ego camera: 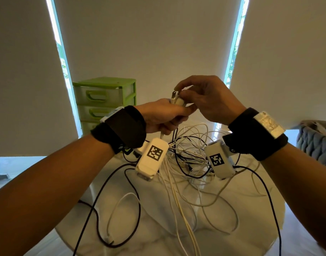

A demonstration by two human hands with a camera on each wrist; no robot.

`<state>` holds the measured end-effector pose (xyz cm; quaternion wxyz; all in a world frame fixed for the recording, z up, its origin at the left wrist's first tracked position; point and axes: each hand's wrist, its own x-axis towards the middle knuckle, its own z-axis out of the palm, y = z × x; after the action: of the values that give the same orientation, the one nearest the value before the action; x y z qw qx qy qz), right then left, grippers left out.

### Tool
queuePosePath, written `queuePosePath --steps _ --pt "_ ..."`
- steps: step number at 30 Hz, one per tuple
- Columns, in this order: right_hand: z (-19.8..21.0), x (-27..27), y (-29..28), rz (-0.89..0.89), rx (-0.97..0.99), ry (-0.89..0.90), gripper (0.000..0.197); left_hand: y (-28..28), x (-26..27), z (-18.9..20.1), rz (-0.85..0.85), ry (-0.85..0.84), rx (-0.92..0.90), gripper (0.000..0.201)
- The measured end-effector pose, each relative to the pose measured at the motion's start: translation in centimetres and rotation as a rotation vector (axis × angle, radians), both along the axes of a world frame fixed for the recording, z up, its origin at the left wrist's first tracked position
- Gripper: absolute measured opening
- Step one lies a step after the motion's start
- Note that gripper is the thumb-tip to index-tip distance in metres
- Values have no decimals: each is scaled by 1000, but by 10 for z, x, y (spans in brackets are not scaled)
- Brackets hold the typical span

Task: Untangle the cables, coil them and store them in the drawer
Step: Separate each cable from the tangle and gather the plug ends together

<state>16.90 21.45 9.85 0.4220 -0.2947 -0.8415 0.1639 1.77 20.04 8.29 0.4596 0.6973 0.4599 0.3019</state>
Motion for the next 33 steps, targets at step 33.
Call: queuePosePath --steps 33 --pt "-73 35 -27 353 -976 185 32 16 -11 -3 30 -759 -55 59"
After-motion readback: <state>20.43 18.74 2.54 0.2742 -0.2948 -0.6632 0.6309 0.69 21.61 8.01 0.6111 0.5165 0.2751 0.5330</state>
